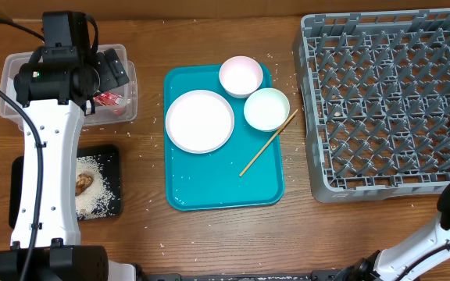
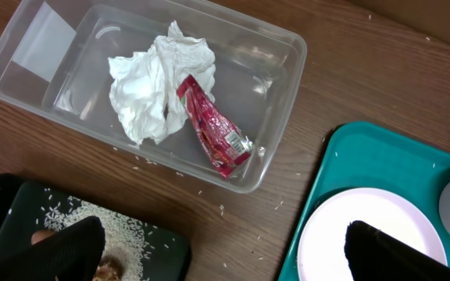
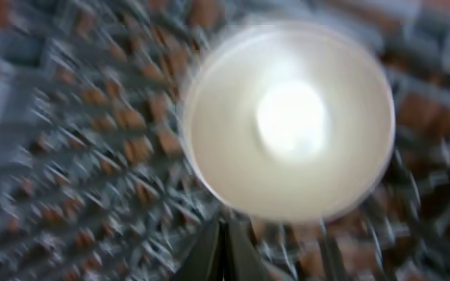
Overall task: Sort waste into correct bins and load items into the dishwasher
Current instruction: 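Lower the cup upside down into the rack and open the right gripper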
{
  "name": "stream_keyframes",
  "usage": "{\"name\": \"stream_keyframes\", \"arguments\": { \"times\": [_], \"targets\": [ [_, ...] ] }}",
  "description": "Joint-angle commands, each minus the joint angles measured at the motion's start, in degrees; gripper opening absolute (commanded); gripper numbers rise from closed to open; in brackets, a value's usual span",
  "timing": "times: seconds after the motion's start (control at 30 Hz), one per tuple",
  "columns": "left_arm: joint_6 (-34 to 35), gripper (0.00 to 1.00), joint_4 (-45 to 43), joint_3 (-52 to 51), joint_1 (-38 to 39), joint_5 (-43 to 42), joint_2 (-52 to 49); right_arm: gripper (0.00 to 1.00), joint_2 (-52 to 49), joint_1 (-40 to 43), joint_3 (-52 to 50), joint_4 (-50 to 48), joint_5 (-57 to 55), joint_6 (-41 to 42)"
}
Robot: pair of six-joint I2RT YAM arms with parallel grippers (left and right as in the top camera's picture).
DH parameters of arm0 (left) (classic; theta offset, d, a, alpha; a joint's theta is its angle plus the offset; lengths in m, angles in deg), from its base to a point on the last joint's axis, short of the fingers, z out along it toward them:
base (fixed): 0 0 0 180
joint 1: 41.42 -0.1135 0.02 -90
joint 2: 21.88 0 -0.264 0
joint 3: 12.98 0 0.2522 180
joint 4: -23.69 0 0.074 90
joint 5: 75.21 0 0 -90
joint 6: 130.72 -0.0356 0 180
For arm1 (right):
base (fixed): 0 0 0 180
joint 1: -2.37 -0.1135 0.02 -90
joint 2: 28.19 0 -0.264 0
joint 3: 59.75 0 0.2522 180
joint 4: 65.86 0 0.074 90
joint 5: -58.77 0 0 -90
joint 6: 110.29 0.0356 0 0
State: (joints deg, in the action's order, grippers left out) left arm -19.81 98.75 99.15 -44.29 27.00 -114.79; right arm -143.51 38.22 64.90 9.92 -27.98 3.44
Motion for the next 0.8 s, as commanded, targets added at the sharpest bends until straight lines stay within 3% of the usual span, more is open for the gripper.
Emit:
{"name": "stream_keyframes", "arguments": {
  "times": [0.0, 0.23, 0.77],
  "targets": [
    [0.5, 1.00, 0.0, 0.8, -0.1, -0.2, 0.3, 0.04, 4.1, -0.3, 1.7, -4.4, 0.2, -0.1],
    [0.5, 1.00, 0.0, 0.8, -0.1, -0.2, 0.3, 0.04, 1.5, -0.3, 0.7, -6.1, -7.2, -0.1],
    [0.5, 1.00, 0.0, 0.8, -0.1, -0.2, 0.3, 0.04, -1.2, -0.6, 0.7, 4.7, -0.3, -0.1]
  ]
}}
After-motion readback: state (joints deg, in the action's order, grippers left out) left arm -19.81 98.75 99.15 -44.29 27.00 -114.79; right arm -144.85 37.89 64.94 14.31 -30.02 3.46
